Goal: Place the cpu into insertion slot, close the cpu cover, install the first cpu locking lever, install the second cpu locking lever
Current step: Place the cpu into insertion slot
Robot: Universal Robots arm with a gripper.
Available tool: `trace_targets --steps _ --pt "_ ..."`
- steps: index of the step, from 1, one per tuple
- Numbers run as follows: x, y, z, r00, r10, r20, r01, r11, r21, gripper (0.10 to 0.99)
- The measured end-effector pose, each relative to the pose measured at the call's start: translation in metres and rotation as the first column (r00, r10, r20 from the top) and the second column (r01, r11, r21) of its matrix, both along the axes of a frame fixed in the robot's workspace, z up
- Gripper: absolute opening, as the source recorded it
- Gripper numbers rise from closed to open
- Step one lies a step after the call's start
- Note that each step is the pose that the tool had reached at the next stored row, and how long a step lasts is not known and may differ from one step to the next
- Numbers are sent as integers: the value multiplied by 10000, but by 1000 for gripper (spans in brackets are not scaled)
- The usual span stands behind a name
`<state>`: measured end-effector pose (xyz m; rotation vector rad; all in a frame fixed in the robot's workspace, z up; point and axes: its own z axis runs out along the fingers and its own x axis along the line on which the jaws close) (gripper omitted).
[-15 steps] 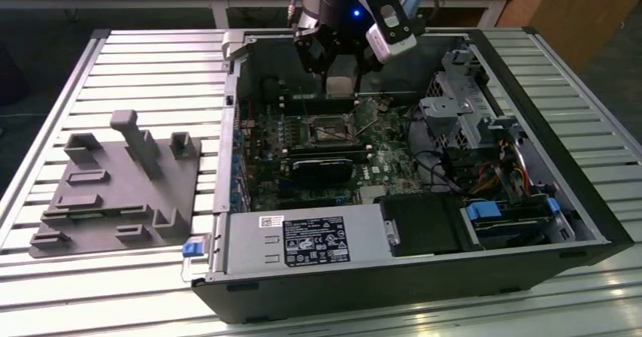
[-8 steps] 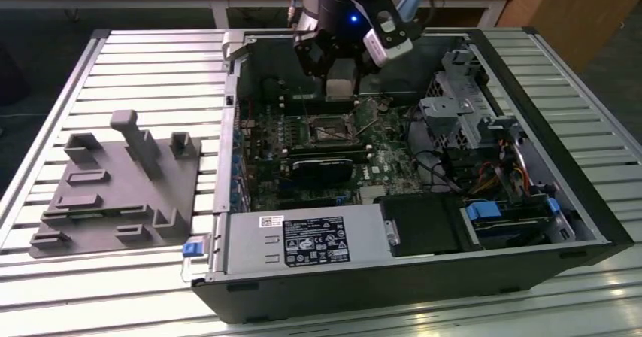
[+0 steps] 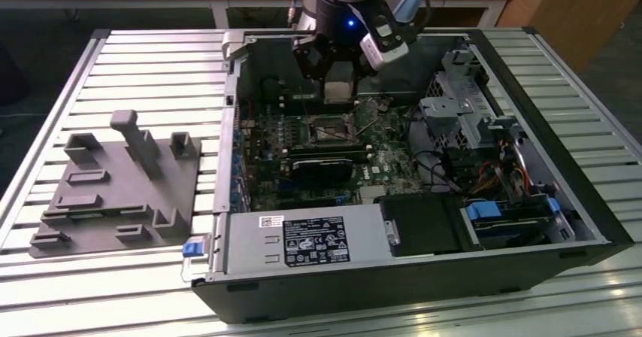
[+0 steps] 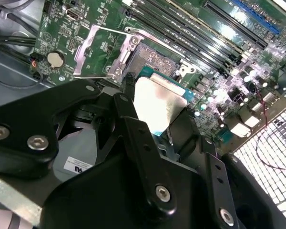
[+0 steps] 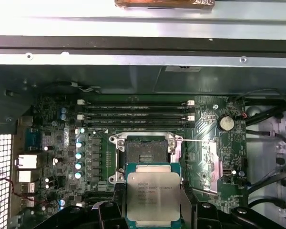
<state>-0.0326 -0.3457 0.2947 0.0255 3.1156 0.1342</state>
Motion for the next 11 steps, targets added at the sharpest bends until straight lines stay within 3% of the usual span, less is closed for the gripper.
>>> trace_targets --steps 6,11 --pt "-1 1 -47 9979 -645 0 645 9979 -9 537" --pt "0 0 -78 9877 -1564 1 1564 9877 -10 537"
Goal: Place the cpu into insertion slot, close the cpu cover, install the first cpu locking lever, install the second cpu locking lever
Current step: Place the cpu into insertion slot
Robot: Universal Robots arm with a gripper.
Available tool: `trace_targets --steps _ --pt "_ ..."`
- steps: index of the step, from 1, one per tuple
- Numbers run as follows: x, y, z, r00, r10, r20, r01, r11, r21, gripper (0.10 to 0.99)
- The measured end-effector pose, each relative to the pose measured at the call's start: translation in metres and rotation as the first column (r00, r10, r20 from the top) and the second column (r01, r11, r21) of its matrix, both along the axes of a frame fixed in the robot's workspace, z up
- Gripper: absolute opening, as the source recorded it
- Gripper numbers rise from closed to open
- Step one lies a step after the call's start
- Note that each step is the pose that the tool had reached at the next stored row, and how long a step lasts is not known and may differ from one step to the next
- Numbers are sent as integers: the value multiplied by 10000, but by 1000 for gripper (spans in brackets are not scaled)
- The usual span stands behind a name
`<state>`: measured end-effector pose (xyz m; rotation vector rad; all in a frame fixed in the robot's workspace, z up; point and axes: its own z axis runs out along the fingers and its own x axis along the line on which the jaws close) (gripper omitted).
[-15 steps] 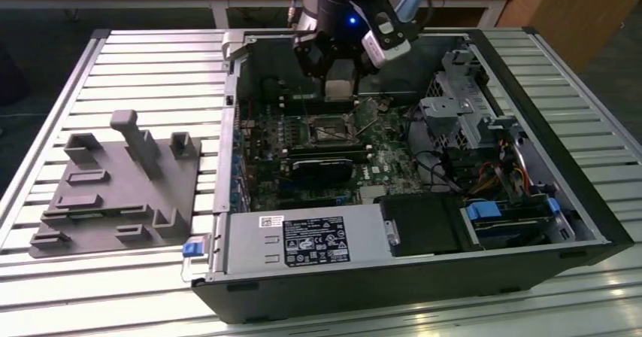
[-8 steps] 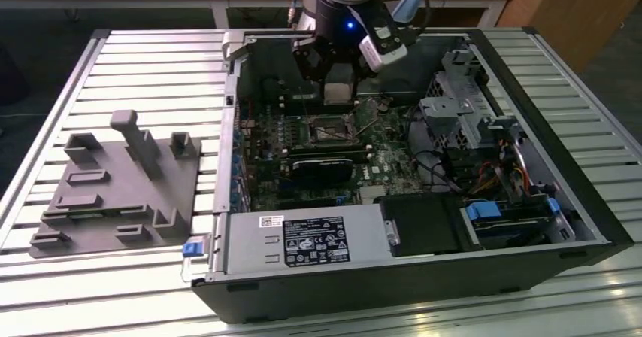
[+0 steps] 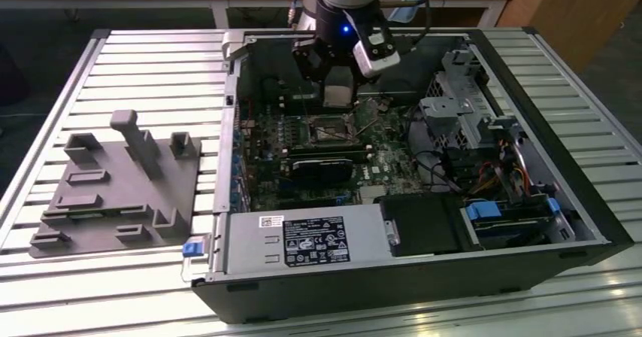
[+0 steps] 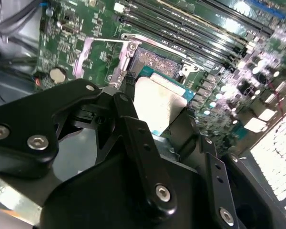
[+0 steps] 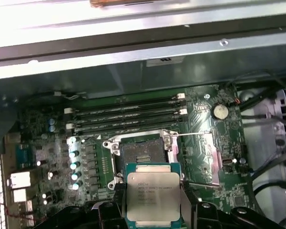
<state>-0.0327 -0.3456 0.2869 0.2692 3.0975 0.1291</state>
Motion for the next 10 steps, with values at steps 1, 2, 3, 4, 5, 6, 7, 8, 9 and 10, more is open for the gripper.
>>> trace_targets --steps 1,2,3,4,5,6,7,8,9,10 --pt "0 0 -5 9999 -169 -1 169 9999 -1 537" --pt "0 0 -10 9994 -360 -1 360 9994 -1 537" --pt "0 0 -15 9985 -539 -1 539 9985 -1 537" --pt "0 0 -19 9974 -720 -1 720 9974 -1 537" --pt "0 0 -23 9960 -898 -1 898 9960 -2 537" --pt "0 0 -27 9942 -1078 -1 1078 9942 -1 537" --pt "0 0 -30 9921 -1255 0 1255 9921 -1 537" --pt "0 0 -34 9894 -1450 -1 1450 9894 -1 537" --pt "0 0 -38 9867 -1628 -1 1628 9867 0 537" --pt "0 0 -41 9836 -1805 -1 1805 9836 -1 537"
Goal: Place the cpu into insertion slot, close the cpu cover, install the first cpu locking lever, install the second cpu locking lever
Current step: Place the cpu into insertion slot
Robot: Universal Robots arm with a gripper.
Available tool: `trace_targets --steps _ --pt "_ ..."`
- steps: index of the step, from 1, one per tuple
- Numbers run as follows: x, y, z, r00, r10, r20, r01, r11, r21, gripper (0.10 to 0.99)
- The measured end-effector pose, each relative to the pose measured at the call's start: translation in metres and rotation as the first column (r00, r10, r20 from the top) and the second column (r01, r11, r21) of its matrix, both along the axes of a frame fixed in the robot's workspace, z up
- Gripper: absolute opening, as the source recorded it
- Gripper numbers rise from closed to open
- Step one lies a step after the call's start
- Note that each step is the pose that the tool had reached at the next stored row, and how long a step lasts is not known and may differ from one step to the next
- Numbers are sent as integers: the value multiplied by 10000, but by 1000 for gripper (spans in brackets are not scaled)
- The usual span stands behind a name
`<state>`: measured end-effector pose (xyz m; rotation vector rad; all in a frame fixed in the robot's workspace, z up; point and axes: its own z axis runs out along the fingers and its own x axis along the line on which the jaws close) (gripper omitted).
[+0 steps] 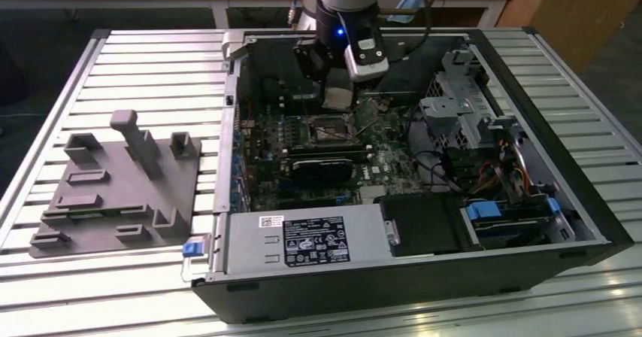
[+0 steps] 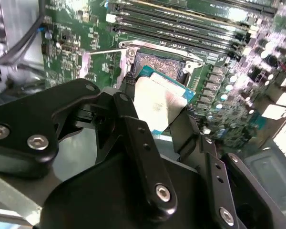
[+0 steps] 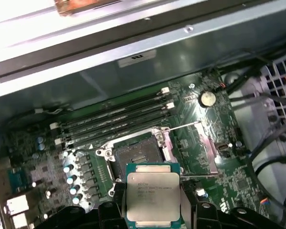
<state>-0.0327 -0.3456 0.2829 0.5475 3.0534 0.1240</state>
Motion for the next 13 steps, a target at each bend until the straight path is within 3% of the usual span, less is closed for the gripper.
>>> trace_targets --steps 4,7,13 --pt "0 0 -14 9974 -719 0 719 9974 0 537" --pt "0 0 -25 9919 -1267 0 1267 9919 0 537" --pt "0 0 -44 9722 -2343 1 2343 9722 -1 537"
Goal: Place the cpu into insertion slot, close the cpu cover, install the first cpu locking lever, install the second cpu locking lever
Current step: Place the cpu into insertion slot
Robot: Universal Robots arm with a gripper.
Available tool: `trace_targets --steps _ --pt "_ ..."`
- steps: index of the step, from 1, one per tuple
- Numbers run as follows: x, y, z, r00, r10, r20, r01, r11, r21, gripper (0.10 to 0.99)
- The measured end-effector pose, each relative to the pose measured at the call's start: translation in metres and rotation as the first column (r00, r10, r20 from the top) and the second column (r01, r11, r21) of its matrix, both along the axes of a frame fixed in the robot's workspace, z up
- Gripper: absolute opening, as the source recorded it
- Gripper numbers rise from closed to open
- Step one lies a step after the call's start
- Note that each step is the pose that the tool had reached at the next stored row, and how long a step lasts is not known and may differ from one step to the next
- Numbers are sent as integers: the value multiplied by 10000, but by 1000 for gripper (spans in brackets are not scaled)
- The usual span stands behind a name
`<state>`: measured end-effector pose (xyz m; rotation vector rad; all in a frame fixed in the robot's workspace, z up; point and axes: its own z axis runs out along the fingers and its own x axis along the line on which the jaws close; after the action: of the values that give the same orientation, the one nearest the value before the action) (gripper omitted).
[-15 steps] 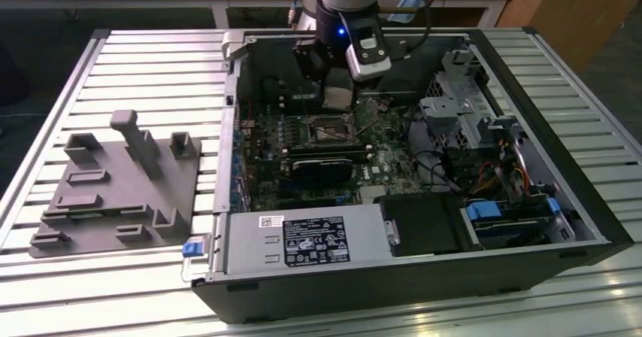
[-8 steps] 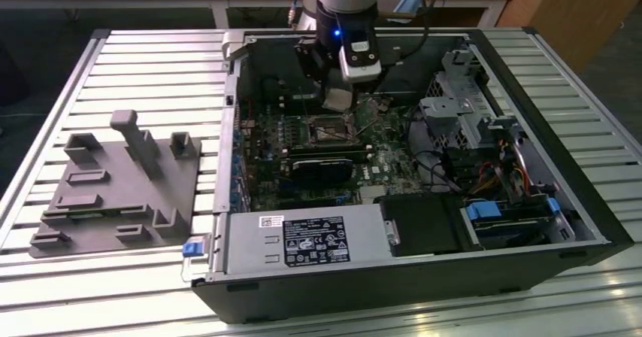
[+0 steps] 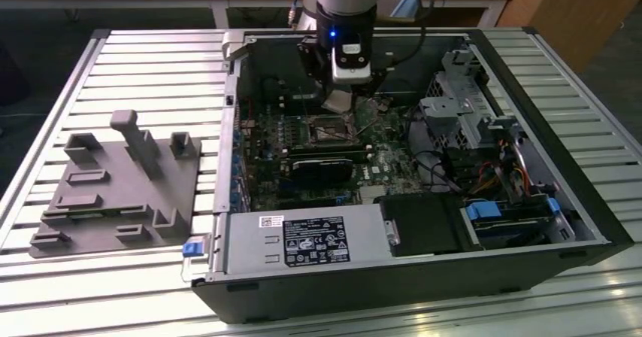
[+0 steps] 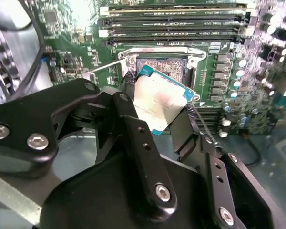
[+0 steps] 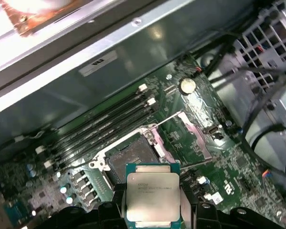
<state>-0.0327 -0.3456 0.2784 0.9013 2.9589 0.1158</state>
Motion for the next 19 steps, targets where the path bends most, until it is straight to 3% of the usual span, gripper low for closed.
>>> trace_targets --steps 5,9,14,19 --pt "0 0 -15 9959 -903 0 903 9959 -2 537" --pt "0 0 -28 9867 -1628 0 1628 9867 -3 537" --pt "0 0 -43 9679 -2512 0 2512 9679 -4 537" --pt "0 0 -59 9409 -3387 0 3387 9409 -3 537"
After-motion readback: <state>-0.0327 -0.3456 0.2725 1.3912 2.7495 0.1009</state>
